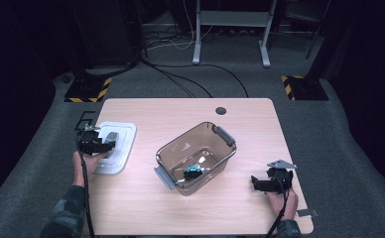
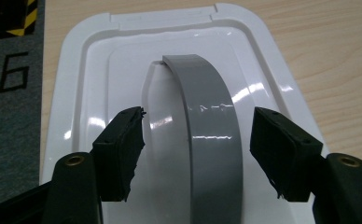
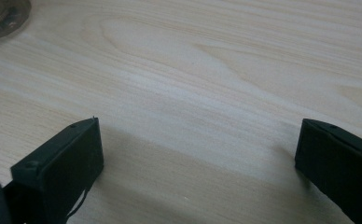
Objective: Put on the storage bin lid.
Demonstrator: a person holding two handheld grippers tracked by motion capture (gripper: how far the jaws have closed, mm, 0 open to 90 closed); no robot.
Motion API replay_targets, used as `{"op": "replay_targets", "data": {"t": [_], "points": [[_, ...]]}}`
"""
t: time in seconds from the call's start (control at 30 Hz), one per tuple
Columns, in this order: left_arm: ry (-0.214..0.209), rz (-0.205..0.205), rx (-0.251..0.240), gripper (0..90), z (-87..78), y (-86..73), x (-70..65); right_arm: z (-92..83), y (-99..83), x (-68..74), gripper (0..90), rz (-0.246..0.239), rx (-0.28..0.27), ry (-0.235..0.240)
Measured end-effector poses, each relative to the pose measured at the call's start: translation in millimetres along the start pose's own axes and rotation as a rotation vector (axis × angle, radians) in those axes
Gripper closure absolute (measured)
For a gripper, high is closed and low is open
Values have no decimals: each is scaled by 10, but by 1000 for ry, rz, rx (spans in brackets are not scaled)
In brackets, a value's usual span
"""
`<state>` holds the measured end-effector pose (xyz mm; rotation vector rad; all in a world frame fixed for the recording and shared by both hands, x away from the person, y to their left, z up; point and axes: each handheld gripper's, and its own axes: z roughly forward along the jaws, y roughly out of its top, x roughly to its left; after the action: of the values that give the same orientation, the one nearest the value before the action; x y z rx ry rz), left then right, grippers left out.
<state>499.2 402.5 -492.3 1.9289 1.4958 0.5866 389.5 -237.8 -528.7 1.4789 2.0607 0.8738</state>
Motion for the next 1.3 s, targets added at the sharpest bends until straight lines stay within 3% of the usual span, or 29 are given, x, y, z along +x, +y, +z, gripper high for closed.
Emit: {"op": "replay_targets", "data": {"t": [0.1,0.27,0.37,0.67,1.1,1.17,1.23,1.3], "points": [[17,-6,-18,403,49,-2,-21,-1,0,-1,5,-1,0,0],[10,-2,-43,527,104,-14,-42,2,1,4,6,7,-3,-4],[24,25,-51,639,110,-18,-79,2,1,4,7,8,-3,-5],[1,25,-66,670,82,-31,-85,-1,0,0,7,3,-2,-2],[-48,86,-84,671,-145,56,-206,0,0,2,9,5,-3,-3],[-59,100,-89,671,-180,76,-228,1,0,2,9,6,-4,-4],[-103,87,-94,671,-229,104,-241,-1,0,0,9,3,-2,-2],[-115,88,-103,671,-262,128,-249,-1,-1,0,9,2,-2,-2]]}}
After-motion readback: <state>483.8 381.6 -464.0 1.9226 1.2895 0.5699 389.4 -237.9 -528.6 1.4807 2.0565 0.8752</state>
